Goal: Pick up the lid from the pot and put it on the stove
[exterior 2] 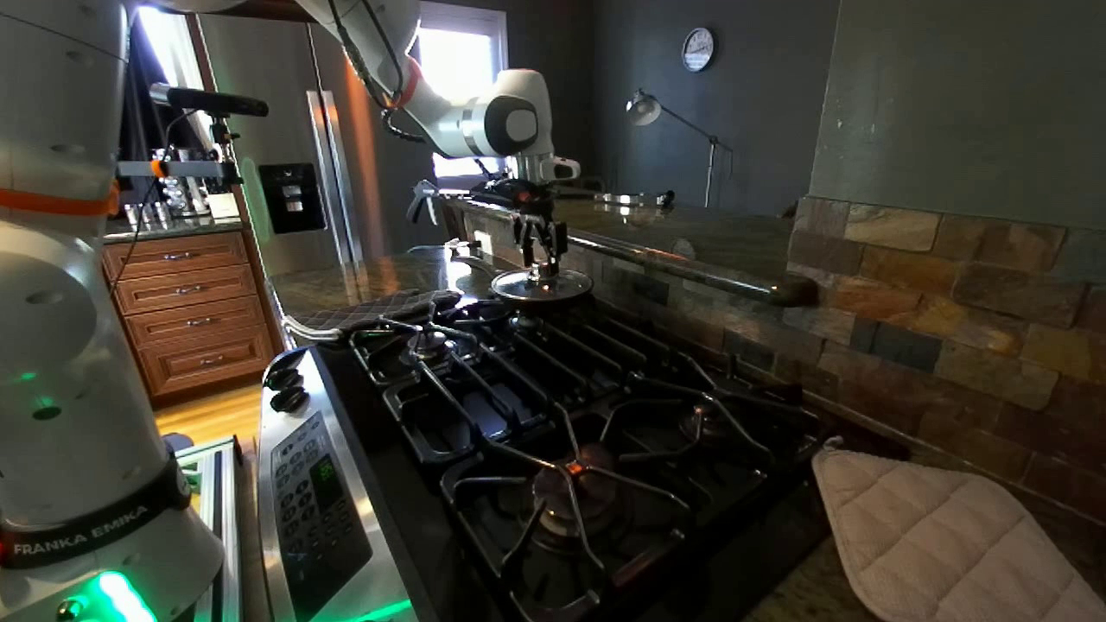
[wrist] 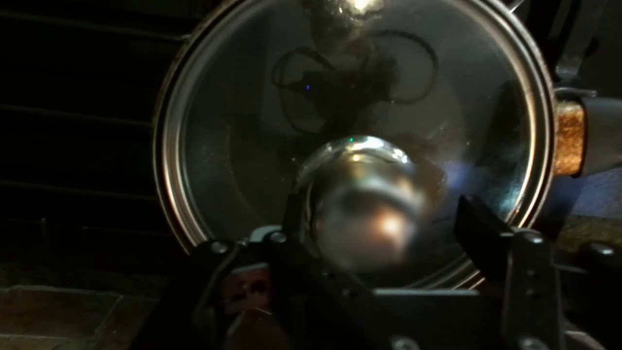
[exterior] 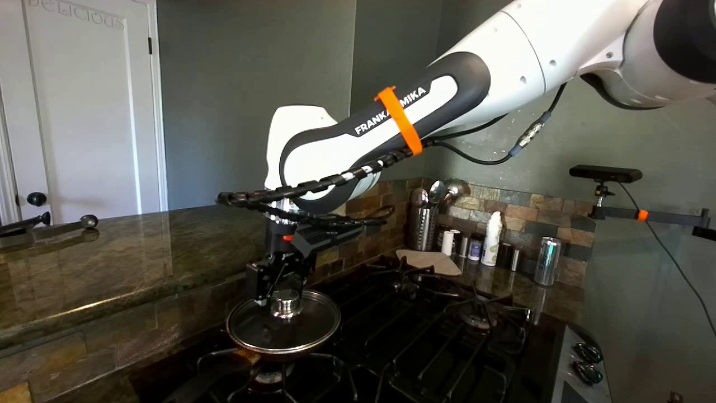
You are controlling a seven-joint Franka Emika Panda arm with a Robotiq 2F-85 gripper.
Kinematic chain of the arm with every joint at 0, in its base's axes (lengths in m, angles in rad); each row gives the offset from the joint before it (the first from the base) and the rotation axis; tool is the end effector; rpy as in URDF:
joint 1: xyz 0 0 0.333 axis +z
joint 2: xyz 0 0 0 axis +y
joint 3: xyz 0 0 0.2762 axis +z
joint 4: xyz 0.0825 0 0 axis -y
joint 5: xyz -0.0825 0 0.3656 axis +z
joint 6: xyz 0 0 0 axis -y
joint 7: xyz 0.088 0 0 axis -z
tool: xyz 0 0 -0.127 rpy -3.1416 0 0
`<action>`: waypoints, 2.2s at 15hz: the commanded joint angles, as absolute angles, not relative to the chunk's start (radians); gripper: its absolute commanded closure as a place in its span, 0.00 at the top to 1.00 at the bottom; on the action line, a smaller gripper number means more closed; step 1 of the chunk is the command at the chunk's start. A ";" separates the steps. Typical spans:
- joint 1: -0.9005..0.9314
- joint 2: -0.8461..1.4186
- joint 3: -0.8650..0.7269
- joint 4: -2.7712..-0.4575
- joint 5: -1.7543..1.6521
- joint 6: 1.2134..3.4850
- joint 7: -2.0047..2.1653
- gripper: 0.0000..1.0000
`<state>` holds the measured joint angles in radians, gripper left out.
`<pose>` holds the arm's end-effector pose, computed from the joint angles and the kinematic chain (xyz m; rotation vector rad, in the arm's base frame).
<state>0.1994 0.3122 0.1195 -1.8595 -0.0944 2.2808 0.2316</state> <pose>0.5841 0.1859 0.3165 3.1220 0.2143 0.1853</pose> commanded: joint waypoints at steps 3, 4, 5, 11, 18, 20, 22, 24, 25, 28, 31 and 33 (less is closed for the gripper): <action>0.217 0.312 0.103 -1.842 -0.120 2.230 0.266 0.32; 0.216 0.310 0.101 -1.841 -0.122 2.228 0.267 0.24; 0.217 0.311 0.101 -1.841 -0.122 2.228 0.268 0.23; 0.214 0.301 0.103 -1.846 -0.114 2.232 0.264 0.23; 0.210 0.273 0.103 -1.860 -0.109 2.231 0.261 0.23; 0.208 0.266 0.104 -1.862 -0.106 2.233 0.259 0.23; 0.209 0.258 0.104 -1.862 -0.108 2.230 0.261 0.23; 0.209 0.245 0.104 -1.867 -0.112 2.227 0.262 0.23; 0.208 0.237 0.104 -1.871 -0.112 2.226 0.259 0.23; 0.201 0.204 0.105 -1.890 -0.107 2.224 0.254 0.23; 0.191 0.159 0.102 -1.921 -0.104 2.215 0.254 0.23; 0.179 0.130 0.099 -1.943 -0.094 2.215 0.249 0.23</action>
